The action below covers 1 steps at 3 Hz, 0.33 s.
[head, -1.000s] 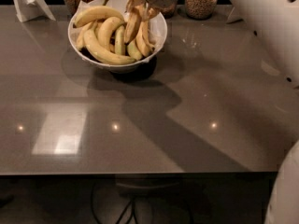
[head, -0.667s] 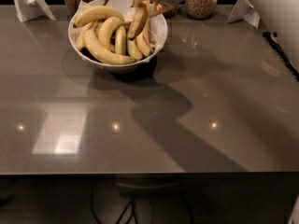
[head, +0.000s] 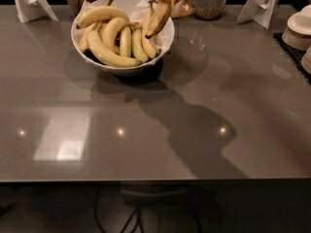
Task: Pick banana from white bowl
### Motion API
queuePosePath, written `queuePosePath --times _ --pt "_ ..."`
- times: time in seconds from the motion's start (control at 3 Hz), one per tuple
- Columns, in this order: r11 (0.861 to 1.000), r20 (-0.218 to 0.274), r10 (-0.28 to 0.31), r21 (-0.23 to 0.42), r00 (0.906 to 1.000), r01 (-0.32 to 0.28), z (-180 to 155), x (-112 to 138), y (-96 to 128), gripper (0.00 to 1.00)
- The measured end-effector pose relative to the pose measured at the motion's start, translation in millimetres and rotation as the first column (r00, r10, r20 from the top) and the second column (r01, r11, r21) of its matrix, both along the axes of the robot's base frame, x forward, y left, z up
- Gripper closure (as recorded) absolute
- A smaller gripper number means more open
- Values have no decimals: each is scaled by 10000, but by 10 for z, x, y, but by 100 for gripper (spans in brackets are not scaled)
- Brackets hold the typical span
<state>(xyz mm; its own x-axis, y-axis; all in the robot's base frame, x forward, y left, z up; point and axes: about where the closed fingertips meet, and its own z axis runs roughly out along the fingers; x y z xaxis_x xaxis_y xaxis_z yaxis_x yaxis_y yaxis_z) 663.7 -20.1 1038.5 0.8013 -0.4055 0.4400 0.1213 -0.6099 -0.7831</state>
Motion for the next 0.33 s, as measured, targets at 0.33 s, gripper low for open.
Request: queuePosePath --times 0.33 --pt "9984 -73 -171 531 9998 175 98 -207 -149 100"
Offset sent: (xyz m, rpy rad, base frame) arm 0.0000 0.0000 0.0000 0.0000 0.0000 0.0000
